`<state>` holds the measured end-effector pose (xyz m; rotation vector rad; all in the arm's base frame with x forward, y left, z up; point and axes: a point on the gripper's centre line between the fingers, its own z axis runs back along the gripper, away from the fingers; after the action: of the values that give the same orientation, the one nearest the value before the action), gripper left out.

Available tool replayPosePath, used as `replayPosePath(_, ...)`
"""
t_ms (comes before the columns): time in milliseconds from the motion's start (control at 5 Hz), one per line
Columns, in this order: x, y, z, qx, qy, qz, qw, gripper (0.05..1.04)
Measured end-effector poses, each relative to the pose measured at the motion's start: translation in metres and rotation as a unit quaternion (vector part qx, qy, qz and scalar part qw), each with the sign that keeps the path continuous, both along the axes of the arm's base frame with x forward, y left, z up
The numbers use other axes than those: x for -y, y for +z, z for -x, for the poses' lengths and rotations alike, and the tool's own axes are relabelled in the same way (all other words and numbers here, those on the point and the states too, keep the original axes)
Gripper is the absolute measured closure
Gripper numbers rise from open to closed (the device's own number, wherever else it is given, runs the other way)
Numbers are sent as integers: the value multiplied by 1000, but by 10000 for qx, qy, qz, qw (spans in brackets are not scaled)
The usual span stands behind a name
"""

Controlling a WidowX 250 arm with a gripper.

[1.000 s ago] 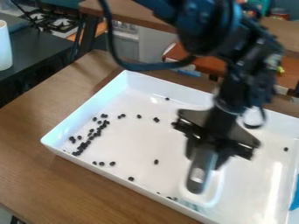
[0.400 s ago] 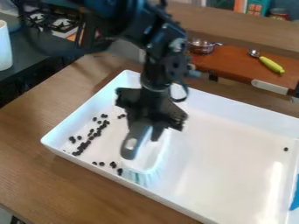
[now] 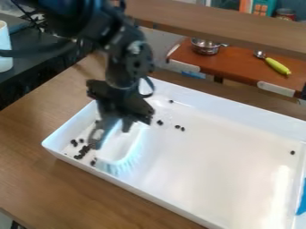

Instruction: Sweep into pile

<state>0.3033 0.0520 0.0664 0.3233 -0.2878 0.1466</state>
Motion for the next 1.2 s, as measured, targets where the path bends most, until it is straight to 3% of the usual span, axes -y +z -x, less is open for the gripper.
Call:
replayPosePath(200, -29, 1, 10, -57, 55, -97, 9999, 587)
replayPosePath(400, -24, 5, 16, -159, 51, 181, 9997, 587)
replayPosePath(600, 5, 11, 15, -322, 168, 586, 9976, 587)
replayPosePath(800, 53, 34, -6, -14, 204, 891, 9958, 587)
replayPosePath(1000, 101, 49, -23, 8, 144, 1187, 9928, 587)
replayPosePath(1200, 140, 50, -37, -31, 109, 1183, 9929, 588)
